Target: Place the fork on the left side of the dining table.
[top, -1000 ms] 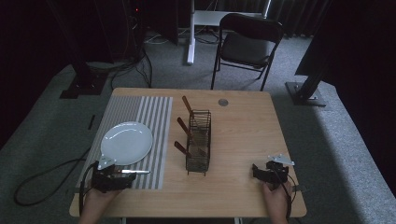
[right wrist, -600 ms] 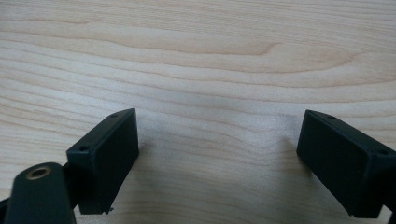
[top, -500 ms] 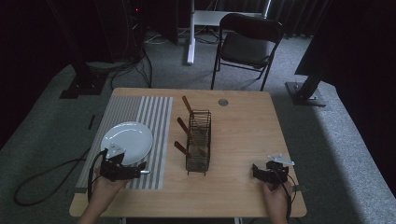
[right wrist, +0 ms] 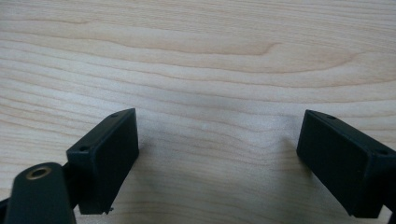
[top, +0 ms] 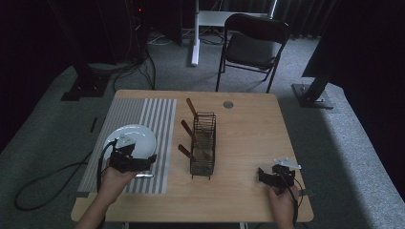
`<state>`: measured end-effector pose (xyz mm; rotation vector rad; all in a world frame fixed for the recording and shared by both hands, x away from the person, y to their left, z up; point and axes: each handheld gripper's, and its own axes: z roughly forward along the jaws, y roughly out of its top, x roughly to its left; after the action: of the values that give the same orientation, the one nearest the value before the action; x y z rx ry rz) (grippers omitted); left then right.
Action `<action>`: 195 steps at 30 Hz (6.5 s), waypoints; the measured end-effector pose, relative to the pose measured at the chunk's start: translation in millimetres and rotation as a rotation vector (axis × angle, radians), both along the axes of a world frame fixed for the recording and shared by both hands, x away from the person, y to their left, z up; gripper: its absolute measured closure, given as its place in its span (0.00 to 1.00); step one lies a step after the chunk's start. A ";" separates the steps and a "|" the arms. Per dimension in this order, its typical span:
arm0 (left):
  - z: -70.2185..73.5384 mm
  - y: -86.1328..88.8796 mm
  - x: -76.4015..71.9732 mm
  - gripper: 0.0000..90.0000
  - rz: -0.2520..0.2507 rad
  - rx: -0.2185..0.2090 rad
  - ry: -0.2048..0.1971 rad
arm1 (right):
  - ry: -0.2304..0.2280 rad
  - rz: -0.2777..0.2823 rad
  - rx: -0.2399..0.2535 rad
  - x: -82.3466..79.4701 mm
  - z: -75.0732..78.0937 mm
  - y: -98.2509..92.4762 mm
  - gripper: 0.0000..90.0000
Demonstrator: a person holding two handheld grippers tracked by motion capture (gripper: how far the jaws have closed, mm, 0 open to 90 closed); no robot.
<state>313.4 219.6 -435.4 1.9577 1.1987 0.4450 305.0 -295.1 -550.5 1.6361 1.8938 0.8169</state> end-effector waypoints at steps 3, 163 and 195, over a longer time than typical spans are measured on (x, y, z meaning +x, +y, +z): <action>3.7 -3.1 5.0 0.03 -0.005 0.000 -0.002 | 0.000 0.000 0.000 0.0 0.0 0.0 0.14; 68.6 45.8 54.4 0.90 0.125 -0.504 -0.129 | 0.000 -0.001 0.001 -0.4 0.0 0.0 0.14; 7.3 91.9 103.9 0.90 0.378 -0.573 -0.107 | 0.000 -0.004 0.001 -0.5 0.0 0.2 0.14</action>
<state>417.3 311.6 -428.1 1.2133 1.4396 0.3391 304.5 -294.9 -550.5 1.6401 1.8899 0.8162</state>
